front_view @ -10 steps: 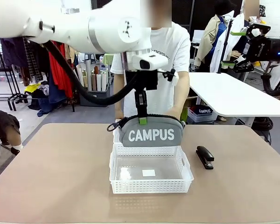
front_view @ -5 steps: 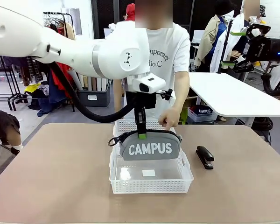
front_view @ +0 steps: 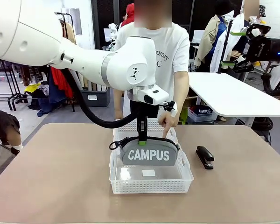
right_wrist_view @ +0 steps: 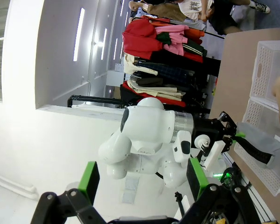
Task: Distribute items into two baskets.
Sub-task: Place the picked Pencil pouch into the Organizing basket as instructed by the person, then pick up the Stapler that the person points to.
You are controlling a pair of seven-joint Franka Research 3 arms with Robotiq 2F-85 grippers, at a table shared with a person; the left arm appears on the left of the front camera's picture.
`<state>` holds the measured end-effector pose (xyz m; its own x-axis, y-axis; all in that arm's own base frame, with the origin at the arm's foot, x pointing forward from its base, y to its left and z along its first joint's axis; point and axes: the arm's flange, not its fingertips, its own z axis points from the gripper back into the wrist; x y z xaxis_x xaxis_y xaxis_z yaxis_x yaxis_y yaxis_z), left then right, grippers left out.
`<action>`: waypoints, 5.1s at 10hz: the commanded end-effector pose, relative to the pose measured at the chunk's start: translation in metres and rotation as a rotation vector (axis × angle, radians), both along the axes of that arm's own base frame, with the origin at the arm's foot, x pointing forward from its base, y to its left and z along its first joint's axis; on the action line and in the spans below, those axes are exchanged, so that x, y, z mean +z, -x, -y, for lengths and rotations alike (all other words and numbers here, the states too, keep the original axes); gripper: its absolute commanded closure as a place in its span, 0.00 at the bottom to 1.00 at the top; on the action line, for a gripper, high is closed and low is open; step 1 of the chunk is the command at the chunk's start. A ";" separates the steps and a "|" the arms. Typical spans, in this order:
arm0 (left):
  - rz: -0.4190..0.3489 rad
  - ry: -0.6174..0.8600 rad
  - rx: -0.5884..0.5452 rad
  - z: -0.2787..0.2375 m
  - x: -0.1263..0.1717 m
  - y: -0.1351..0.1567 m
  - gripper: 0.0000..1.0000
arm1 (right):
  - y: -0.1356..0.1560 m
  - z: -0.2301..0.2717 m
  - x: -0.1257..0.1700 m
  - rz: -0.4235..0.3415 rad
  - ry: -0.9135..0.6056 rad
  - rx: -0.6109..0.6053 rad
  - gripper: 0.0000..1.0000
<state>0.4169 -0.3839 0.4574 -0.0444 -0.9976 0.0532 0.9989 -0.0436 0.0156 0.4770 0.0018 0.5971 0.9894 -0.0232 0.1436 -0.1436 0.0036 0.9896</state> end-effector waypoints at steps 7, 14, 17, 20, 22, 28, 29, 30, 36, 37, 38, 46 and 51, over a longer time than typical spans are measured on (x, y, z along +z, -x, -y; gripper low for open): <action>-0.004 0.032 0.018 0.015 -0.028 -0.003 1.00 | 0.000 0.000 0.002 0.005 -0.002 0.000 0.00; -0.019 0.001 0.038 0.018 -0.069 -0.009 1.00 | 0.000 0.000 0.002 0.005 -0.002 0.000 0.00; -0.030 -0.006 0.045 0.014 -0.077 -0.013 1.00 | 0.000 0.000 0.002 0.005 -0.002 0.000 0.00; -0.039 -0.002 0.048 0.014 -0.075 -0.014 0.56 | 0.000 0.000 0.002 0.005 -0.002 0.000 0.00; -0.039 -0.005 0.051 0.010 -0.073 -0.013 0.17 | 0.000 0.000 0.002 0.005 -0.002 0.000 0.00; -0.047 -0.004 0.033 0.005 -0.059 -0.013 0.00 | 0.000 0.000 0.002 0.005 -0.002 0.000 0.00; -0.056 -0.002 0.032 0.004 -0.060 -0.013 0.00 | 0.000 0.000 0.002 0.005 -0.002 0.000 0.00; -0.059 -0.001 0.032 0.004 -0.059 -0.014 0.00 | 0.000 0.000 0.002 0.005 -0.002 0.000 0.00; -0.053 -0.003 0.044 0.011 -0.061 -0.017 0.00 | 0.000 0.000 0.002 0.005 -0.002 0.000 0.00; -0.053 -0.003 0.044 0.011 -0.061 -0.017 0.00 | 0.000 0.000 0.002 0.005 -0.002 0.000 0.00; -0.053 -0.003 0.044 0.011 -0.061 -0.017 0.00 | 0.000 0.000 0.002 0.005 -0.002 0.000 0.00; -0.238 0.217 0.255 -0.058 0.018 -0.023 0.00 | 0.000 0.000 0.002 0.005 -0.002 0.000 0.00; -0.457 0.550 0.619 -0.181 0.065 -0.039 0.00 | 0.000 0.000 0.002 0.005 -0.002 0.000 0.00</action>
<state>0.4667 -0.2137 0.5274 0.5809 -0.7378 0.3437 0.7796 0.3830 -0.4955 0.4770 0.0016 0.5969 0.9894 -0.0237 0.1434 -0.1433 0.0035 0.9897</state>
